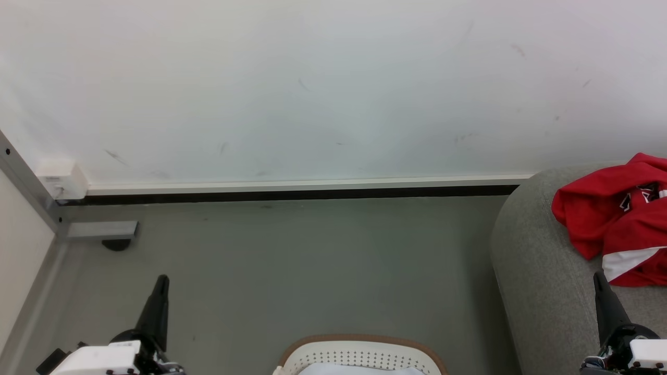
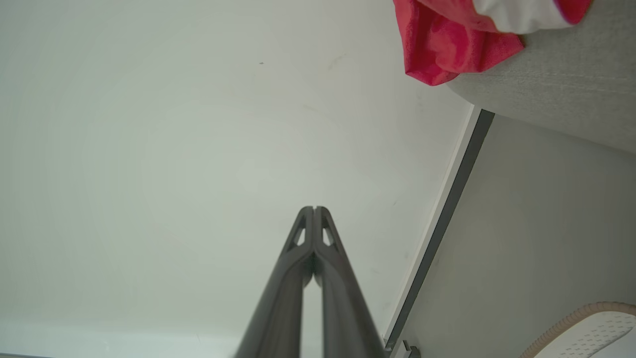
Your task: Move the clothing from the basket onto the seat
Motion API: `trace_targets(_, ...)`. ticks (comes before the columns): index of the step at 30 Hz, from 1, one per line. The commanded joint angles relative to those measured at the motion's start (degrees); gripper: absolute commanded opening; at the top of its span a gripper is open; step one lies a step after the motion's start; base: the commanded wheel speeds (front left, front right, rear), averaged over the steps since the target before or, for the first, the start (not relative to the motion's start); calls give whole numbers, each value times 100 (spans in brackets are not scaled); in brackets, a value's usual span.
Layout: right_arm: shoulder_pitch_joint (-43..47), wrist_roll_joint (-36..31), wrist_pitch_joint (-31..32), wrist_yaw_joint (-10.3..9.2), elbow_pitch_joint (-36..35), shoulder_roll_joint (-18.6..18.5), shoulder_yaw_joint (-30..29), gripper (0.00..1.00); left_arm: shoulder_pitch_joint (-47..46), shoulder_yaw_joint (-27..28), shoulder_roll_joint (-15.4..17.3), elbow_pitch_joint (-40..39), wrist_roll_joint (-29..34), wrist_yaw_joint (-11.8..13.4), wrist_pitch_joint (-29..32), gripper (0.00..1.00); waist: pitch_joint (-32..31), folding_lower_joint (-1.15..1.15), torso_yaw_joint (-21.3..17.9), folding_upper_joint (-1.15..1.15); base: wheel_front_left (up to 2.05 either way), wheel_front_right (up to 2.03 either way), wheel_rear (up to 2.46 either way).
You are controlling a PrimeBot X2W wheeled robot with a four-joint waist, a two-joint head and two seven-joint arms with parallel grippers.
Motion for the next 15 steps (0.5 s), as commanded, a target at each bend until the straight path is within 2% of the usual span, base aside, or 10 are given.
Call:
trace_targets(1, -38, 12, -7, -12, 2, -27, -9, 0, -57, 16, 9, -24, -69, 3, 22, 0, 0, 0, 0, 0, 0, 0, 0)
trace_targets(15, -36, 33, -22, -12, -4, -39, 10, 0, -57, 16, 9, -25, -69, 3, 22, 0, 0, 0, 0, 0, 0, 0, 0)
